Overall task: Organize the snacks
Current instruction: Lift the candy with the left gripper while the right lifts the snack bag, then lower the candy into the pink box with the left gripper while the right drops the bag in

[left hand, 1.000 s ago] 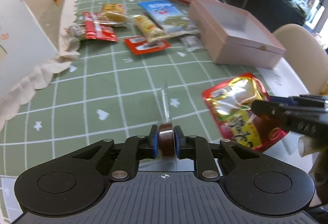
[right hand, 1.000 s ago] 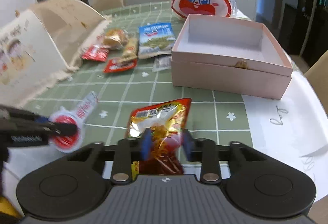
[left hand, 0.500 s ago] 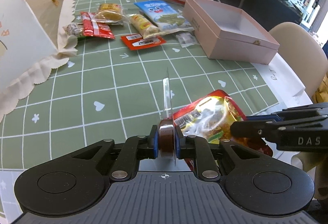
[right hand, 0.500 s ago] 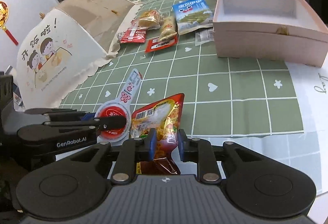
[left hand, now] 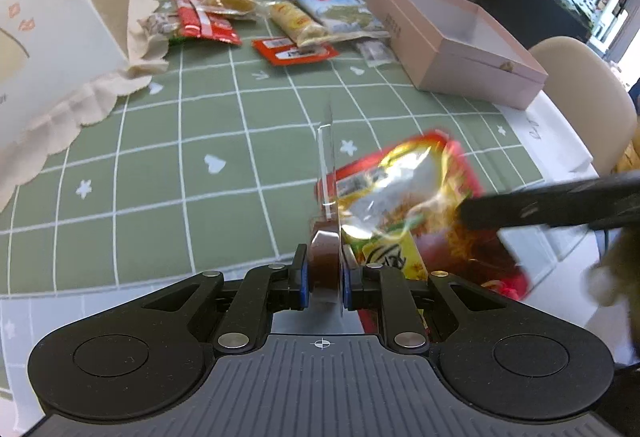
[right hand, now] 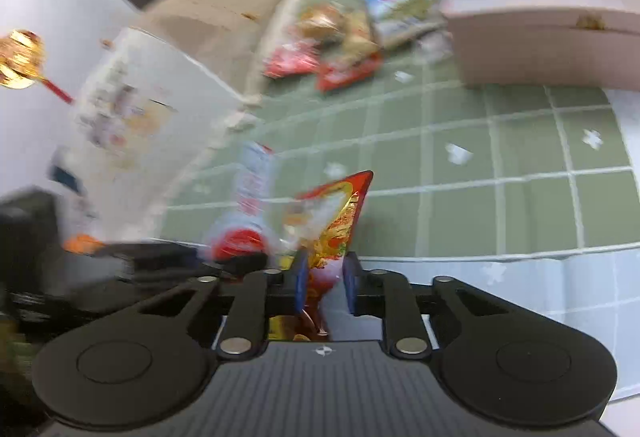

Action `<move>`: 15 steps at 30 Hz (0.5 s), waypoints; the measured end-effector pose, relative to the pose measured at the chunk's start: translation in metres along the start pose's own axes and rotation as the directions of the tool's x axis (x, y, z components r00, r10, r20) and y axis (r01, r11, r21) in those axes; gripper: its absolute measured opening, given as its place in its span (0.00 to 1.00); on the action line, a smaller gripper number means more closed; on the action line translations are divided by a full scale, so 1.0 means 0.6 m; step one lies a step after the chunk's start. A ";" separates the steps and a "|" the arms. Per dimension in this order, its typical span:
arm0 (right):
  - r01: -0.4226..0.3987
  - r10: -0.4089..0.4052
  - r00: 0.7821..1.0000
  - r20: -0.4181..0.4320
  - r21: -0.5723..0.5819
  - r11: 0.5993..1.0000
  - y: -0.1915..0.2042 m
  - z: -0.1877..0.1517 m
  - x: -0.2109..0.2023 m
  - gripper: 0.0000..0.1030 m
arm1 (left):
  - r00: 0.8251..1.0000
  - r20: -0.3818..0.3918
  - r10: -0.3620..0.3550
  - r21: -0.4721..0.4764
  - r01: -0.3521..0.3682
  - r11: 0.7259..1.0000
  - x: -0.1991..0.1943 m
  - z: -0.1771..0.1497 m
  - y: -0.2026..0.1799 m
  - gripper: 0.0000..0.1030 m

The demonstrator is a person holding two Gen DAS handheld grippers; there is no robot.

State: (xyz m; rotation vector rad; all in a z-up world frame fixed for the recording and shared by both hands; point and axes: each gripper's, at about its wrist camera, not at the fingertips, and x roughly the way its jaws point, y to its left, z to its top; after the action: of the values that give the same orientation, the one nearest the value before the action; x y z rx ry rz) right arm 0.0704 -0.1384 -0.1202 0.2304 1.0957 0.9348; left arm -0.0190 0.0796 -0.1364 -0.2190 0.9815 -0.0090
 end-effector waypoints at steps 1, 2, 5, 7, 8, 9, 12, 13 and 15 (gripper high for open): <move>-0.056 0.057 0.998 0.008 -0.012 0.998 0.011 0.004 -0.012 0.16 | 1.000 0.002 -0.004 -0.006 0.004 1.000 0.000 0.000 0.002 0.18; -0.108 0.108 0.994 0.012 -0.039 0.993 0.026 0.006 -0.021 0.16 | 1.000 0.003 -0.007 -0.012 0.007 1.000 0.000 0.000 0.003 0.18; -0.114 0.113 0.994 -0.012 -0.132 0.985 0.066 0.009 -0.007 0.21 | 1.000 0.002 -0.004 -0.030 0.004 1.000 0.003 0.004 0.005 0.18; -0.062 0.059 0.998 -0.025 -0.132 0.989 0.065 0.013 0.017 0.28 | 1.000 0.000 -0.004 -0.033 0.004 0.999 0.003 0.006 0.006 0.18; -0.043 0.039 0.998 -0.039 -0.104 0.994 0.058 0.018 0.026 0.28 | 1.000 -0.002 0.004 -0.031 -0.004 1.000 0.003 0.006 0.003 0.18; -0.020 0.017 0.999 -0.050 -0.079 0.997 0.050 0.019 0.034 0.30 | 1.000 -0.001 0.009 -0.025 -0.009 1.000 0.003 0.006 0.000 0.18; 0.008 -0.011 0.998 -0.069 -0.039 0.999 0.029 0.016 0.042 0.30 | 1.000 -0.003 0.025 -0.014 -0.025 1.000 0.003 0.006 -0.006 0.18; 0.007 -0.009 0.997 -0.078 -0.023 1.000 0.023 0.016 0.043 0.30 | 1.000 -0.005 0.027 -0.013 -0.027 1.000 0.003 0.006 -0.007 0.18; 0.012 -0.013 0.996 -0.094 -0.014 1.000 0.013 0.011 0.044 0.21 | 0.999 -0.012 0.030 -0.010 -0.030 1.000 0.004 0.007 -0.008 0.18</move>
State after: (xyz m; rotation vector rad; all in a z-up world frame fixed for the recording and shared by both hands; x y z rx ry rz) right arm 0.0753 -0.1122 -0.1297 0.1702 1.1758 0.9492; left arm -0.0138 0.0755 -0.1350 -0.2138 0.9969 0.0220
